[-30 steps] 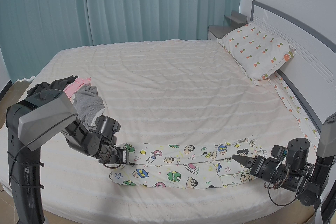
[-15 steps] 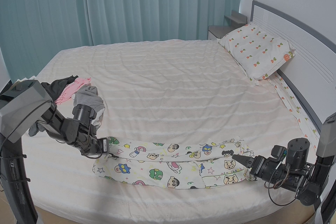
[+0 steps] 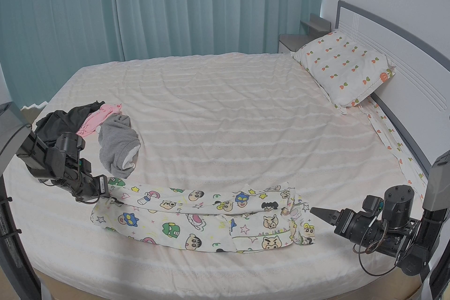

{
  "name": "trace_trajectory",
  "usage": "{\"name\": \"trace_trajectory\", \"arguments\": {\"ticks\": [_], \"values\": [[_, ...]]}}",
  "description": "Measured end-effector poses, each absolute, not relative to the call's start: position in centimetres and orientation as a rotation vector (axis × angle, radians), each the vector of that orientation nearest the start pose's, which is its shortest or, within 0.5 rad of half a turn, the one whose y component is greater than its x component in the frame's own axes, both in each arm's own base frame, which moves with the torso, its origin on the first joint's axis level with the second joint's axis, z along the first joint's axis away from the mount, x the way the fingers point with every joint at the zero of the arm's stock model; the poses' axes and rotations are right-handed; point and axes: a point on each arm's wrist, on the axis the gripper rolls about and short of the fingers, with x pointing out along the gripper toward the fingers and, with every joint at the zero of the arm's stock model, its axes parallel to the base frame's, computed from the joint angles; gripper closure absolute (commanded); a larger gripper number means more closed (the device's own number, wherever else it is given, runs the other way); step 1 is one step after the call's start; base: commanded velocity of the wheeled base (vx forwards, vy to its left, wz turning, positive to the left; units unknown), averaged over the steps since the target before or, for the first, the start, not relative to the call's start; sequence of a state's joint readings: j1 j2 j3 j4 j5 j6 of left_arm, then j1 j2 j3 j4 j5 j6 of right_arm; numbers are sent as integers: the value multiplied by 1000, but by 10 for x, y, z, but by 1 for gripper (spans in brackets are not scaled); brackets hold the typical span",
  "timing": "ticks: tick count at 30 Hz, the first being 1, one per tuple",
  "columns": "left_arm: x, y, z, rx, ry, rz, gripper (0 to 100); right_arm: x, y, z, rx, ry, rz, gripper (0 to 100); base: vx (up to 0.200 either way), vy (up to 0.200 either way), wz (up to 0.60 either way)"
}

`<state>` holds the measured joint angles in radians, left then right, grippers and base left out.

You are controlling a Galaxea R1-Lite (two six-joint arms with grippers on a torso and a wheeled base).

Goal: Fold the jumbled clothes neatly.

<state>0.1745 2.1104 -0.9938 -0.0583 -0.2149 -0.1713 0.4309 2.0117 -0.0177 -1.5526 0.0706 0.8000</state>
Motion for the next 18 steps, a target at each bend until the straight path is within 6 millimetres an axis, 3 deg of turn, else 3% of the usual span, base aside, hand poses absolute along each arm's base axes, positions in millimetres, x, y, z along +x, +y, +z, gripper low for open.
{"name": "trace_trajectory", "arguments": {"ticks": [5,10,13,18], "values": [[335,85,59,-396,992,124,100,198,91,38,695,607,287,0,0,0,0],[325,95,72,-420,1004,159,100,198,91,37,712,614,282,0,0,0,0],[323,89,81,-420,999,147,100,198,91,37,717,617,281,0,0,0,0],[327,52,98,-437,981,111,100,198,91,36,733,623,278,0,0,0,0]]}}
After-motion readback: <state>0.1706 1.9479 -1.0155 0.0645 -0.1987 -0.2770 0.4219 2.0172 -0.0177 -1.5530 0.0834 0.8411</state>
